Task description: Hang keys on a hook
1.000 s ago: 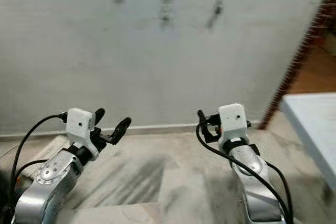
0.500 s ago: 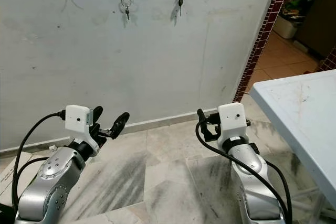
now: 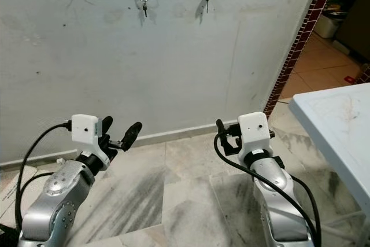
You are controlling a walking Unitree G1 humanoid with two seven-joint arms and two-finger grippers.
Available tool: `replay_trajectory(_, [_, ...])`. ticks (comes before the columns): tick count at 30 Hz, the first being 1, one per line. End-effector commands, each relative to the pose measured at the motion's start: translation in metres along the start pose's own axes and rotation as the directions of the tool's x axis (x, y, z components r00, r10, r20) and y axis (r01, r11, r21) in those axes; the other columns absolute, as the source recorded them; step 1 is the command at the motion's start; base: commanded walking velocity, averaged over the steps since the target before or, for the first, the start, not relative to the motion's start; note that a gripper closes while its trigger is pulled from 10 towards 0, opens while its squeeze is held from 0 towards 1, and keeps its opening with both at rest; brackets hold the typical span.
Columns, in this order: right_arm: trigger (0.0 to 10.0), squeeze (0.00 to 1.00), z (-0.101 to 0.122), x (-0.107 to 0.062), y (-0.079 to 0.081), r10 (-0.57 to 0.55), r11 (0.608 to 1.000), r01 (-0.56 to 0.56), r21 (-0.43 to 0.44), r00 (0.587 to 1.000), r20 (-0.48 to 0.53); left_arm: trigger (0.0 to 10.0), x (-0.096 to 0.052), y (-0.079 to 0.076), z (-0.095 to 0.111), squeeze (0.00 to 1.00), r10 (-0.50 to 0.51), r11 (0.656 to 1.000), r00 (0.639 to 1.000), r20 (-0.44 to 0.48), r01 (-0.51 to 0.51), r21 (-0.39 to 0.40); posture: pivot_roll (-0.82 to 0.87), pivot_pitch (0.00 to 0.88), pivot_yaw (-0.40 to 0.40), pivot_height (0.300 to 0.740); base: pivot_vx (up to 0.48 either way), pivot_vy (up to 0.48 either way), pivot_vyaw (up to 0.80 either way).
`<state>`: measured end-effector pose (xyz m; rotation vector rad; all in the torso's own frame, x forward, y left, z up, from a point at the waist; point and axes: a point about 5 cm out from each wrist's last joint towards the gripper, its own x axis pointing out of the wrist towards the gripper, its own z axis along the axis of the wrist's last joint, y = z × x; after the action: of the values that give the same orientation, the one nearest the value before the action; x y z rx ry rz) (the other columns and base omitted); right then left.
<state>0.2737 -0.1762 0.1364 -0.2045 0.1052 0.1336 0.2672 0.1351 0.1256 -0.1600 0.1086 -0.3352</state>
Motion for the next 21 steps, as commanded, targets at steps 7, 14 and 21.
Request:
replay_trajectory(7, [10.0, 0.0, -0.0029, 0.0006, 0.0001, -0.011, 1.0, 0.011, 0.007, 1.0, -0.017, 10.0, -0.0001, 0.0041, -0.002, 0.0, 0.015, 1.0, 1.0, -0.024, -0.015, 0.003, -0.02, 0.014, 0.037, 0.74, 0.0, 0.0, -0.79])
replay_trajectory(14, [10.0, 0.0, -0.0046, 0.0, 0.0008, -0.013, 1.0, 0.014, 0.005, 1.0, -0.022, 10.0, 0.0011, 0.0036, -0.003, 0.0, 0.009, 1.0, 0.999, -0.035, -0.009, 0.008, -0.02, 0.014, 0.037, 0.74, 0.0, 0.0, -0.79])
replay_trajectory(21, [10.0, 0.0, -0.007, -0.0007, -0.0007, -0.027, 1.0, 0.027, -0.012, 0.999, -0.038, 10.0, 0.0015, 0.0022, -0.0033, 0.0, 0.004, 1.0, 0.999, -0.038, -0.004, 0.003, -0.02, 0.012, 0.042, 0.74, 0.0, 0.0, -0.79])
